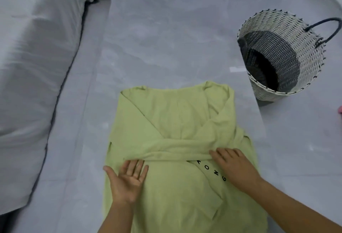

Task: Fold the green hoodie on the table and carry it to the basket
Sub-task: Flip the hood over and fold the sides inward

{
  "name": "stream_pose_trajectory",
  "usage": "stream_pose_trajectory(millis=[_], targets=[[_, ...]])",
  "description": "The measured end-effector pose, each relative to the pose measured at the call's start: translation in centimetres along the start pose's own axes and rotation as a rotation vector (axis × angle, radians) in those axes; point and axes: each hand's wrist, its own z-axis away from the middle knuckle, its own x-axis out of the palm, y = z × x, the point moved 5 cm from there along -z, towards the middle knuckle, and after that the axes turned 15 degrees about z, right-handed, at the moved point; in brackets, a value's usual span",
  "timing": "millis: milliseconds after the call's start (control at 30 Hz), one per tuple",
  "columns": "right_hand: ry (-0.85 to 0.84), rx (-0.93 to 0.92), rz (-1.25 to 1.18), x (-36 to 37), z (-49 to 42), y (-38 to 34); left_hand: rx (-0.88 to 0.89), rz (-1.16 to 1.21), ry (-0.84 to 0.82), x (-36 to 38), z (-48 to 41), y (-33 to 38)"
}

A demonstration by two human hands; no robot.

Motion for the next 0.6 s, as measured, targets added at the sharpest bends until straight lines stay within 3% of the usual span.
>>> stream_pose_trajectory(millis=[133,267,333,400,500,600], targets=[[-0.179,-0.044,0.022,0.6,-0.1,0.6,-0.037,-0.132,-0.026,-1.1,-0.6,1.4],[-0.177,-0.085,0.008,-0.9,-1.5,1.5,-0.09,-0.384,0.035,-0.3,-2.8,1.8],[-0.283,0.004,-0.071,-1.9,-3.0,3.0,-0.091,-0.451,0.06,0.1,-3.7,2.4],[-0.281,0.15,-0.192,-3.2,-5.0,5.2,-0.079,-0.489,0.024,0.8,-3.6,2.8],[-0.24,0.291,-0.146,-3.7,-8.1,8.5,-0.084,-0.543,-0.09,1.7,-0.8,2.5],[-0.354,0.264,-0.092,-2.6,-11.0,10.1,-0.072,-0.526,-0.198,0.6,2.2,1.8]])
